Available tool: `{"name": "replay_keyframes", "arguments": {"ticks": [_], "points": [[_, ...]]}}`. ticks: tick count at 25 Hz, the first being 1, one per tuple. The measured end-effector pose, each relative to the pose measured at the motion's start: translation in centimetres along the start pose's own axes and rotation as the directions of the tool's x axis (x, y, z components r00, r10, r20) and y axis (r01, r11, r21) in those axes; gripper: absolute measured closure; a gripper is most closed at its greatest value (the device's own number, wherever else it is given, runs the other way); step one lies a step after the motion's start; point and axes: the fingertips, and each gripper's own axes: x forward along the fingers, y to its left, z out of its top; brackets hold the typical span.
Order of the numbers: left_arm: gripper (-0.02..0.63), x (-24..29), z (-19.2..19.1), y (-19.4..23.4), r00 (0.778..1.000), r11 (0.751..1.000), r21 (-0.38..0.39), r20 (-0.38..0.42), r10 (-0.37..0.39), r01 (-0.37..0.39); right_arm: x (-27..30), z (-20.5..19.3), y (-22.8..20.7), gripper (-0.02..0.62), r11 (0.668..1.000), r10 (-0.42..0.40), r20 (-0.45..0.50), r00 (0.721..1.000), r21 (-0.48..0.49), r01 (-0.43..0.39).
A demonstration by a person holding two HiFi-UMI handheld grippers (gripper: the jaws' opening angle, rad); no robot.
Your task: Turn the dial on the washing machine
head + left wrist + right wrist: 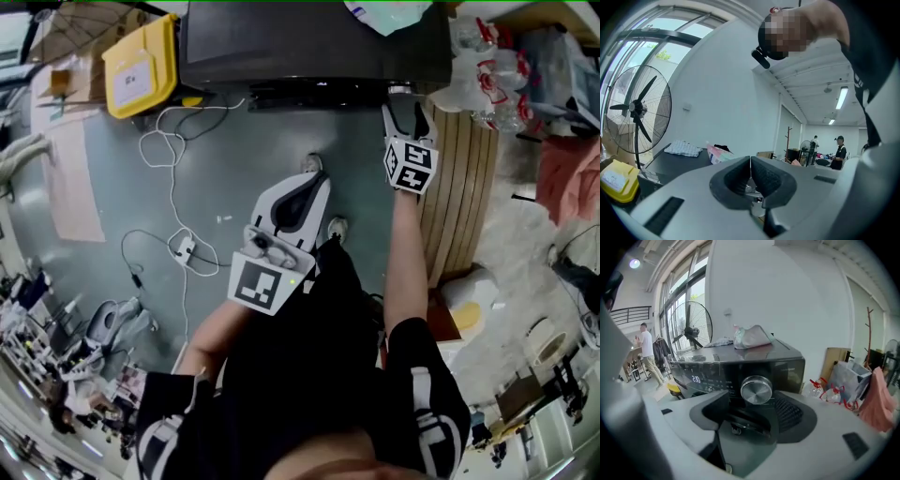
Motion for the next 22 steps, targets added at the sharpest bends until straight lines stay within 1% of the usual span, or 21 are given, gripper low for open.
{"name": "replay_keyframes", "arguments": {"ticks": [4, 6, 8, 10, 13, 15, 18, 22], "points": [[0.581, -5.3, 3.4, -3.8, 0.999, 0.999, 0.031, 0.042, 0.019, -0.020, -9.0, 1.6, 2.4, 0.294, 0.999, 0.020, 0.034, 0.999, 0.030, -0.021], [0.583, -9.2, 4.4, -5.3, 0.995, 0.999, 0.032, 0.087, 0.040, -0.043, -13.7, 2.3, 4.8, 0.356, 0.998, 0.036, 0.067, 0.997, 0.050, -0.039], [0.582, -13.2, 5.5, -7.2, 0.989, 0.997, 0.038, 0.132, 0.061, -0.066, -18.5, 3.2, 6.9, 0.396, 0.996, 0.055, 0.111, 0.992, 0.058, -0.061], [0.581, -16.1, 7.2, -10.1, 0.982, 0.994, 0.057, 0.167, 0.084, -0.094, -23.7, 4.9, 7.6, 0.451, 0.994, 0.079, 0.160, 0.984, 0.062, -0.090], [0.581, -19.6, 10.3, -14.8, 0.972, 0.985, 0.085, 0.197, 0.130, -0.149, -31.9, 8.2, 7.6, 0.510, 0.990, 0.120, 0.216, 0.969, 0.050, -0.134], [0.581, -22.3, 11.7, -16.8, 0.968, 0.982, 0.088, 0.202, 0.149, -0.169, -37.1, 9.5, 8.3, 0.531, 0.987, 0.137, 0.247, 0.959, 0.042, -0.152], [0.582, -26.1, 13.1, -18.1, 0.963, 0.980, 0.085, 0.218, 0.156, -0.178, -43.3, 10.7, 10.6, 0.547, 0.985, 0.150, 0.290, 0.945, 0.034, -0.166], [0.582, -30.0, 14.3, -18.5, 0.959, 0.979, 0.108, 0.245, 0.143, -0.174, -49.5, 11.9, 14.1, 0.563, 0.987, 0.157, 0.344, 0.926, -0.024, -0.158]]}}
